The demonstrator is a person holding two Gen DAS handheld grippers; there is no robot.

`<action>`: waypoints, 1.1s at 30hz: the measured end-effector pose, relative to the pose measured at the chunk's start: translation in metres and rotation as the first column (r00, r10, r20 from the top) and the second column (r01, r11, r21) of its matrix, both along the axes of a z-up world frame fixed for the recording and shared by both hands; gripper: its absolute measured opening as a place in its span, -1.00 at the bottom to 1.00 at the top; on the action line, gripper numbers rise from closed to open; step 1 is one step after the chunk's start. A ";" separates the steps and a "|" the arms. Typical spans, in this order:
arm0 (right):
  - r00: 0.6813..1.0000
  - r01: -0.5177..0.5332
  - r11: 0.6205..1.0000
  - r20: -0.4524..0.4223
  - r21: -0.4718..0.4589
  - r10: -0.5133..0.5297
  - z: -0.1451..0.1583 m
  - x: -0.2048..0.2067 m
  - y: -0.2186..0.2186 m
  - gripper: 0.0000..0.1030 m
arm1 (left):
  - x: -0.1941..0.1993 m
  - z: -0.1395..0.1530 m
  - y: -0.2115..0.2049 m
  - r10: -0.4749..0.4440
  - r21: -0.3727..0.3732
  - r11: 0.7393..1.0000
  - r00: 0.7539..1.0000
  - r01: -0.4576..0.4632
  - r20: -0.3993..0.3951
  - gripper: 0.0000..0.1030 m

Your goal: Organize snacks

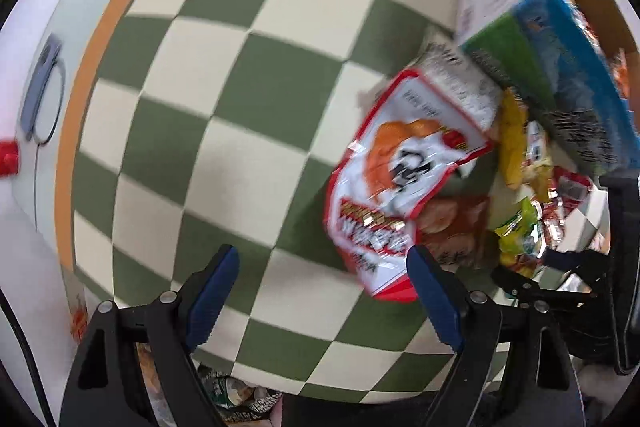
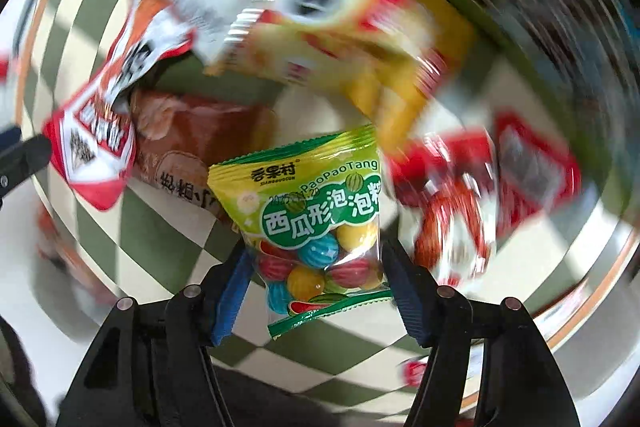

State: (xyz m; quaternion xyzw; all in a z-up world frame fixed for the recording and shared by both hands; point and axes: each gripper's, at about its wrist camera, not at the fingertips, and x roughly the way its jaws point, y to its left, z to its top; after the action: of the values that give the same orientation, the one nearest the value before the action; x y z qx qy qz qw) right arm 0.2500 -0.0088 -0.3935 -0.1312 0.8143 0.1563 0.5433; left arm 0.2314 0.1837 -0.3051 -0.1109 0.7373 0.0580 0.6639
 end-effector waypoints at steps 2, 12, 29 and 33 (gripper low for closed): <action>0.996 0.086 0.996 0.008 0.016 -0.086 0.003 -0.001 -0.017 0.31 | 0.013 -0.005 -0.011 -0.065 -0.028 0.997 0.998 0.065 -0.009 0.66; 0.963 0.268 0.962 -0.014 0.057 -0.268 0.003 -0.007 -0.075 0.30 | 0.067 -0.073 -0.042 -0.251 -0.027 0.968 0.959 0.249 -0.132 0.75; 0.932 0.361 0.930 0.020 0.073 -0.363 0.013 -0.009 -0.079 0.27 | 0.059 -0.057 -0.043 -0.241 0.067 0.968 0.970 0.242 -0.019 -0.45; 0.930 0.363 0.928 0.022 0.083 -0.366 0.016 -0.016 -0.074 0.18 | 0.054 -0.050 -0.044 -0.227 0.055 0.972 0.974 0.228 -0.012 -0.55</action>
State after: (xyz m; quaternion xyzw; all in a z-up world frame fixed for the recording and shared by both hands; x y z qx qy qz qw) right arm 0.2340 -0.0832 -0.3780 0.0407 0.8076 0.0816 0.5827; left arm 0.2858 0.1398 -0.3549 -0.0070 0.7450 0.0024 0.6670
